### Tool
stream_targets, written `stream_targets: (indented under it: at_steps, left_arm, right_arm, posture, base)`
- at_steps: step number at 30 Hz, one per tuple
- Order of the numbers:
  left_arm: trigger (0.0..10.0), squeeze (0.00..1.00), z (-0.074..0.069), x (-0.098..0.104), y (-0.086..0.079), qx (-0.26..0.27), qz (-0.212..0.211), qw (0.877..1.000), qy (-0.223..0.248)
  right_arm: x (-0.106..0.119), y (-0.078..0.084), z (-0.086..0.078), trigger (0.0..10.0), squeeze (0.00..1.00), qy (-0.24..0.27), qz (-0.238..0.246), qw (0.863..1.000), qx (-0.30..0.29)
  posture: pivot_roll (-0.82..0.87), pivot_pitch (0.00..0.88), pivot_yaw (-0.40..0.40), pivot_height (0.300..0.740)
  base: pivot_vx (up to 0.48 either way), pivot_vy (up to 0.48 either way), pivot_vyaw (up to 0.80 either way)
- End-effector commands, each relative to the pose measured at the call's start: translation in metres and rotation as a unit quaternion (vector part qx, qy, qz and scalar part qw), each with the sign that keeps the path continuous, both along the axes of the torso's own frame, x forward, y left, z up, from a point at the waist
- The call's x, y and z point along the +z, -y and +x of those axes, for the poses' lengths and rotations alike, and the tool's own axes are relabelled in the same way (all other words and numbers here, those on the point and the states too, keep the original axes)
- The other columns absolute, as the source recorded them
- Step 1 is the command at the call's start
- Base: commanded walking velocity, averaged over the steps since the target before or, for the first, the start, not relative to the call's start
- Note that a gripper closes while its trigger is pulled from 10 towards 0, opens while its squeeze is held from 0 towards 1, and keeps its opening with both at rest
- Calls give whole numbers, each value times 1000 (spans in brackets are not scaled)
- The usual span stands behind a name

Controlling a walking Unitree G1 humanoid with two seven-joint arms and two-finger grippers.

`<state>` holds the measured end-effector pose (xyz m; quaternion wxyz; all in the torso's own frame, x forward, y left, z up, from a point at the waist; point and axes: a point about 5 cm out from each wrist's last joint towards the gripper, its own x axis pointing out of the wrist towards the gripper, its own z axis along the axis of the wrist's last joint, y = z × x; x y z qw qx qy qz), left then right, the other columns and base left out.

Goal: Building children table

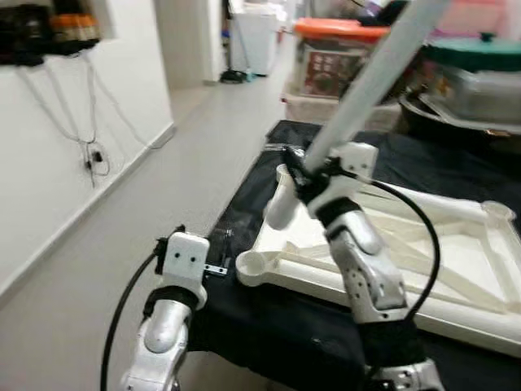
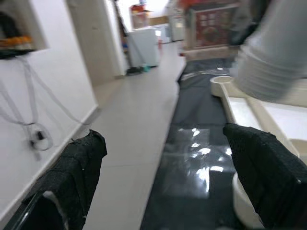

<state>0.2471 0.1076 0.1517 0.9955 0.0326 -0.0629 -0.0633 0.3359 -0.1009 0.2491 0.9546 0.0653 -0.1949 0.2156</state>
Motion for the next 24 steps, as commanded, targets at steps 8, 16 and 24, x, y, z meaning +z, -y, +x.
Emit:
stream_targets:
  at_steps: [8, 16, 24]
  left_arm:
    - [10000, 0, -16, -6, 11, -40, -17, 999, -30]
    - [10000, 0, -31, -6, 15, -66, -22, 996, -47]
    - [10000, 0, -48, 1, 22, -106, -25, 992, -56]
  right_arm:
    - [7, 15, 27, 10000, 0, -13, -21, 1000, 8]
    - [14, 31, 42, 10000, 0, -19, -36, 999, 25]
    - [16, 36, 49, 10000, 0, -39, -47, 992, 112]
  posture:
    - [45, 43, -69, 740]
    - [51, 105, -75, 740]
    - [67, 168, -80, 740]
  base:
    - [0, 0, 200]
    - [0, 0, 0]
    - [0, 0, 0]
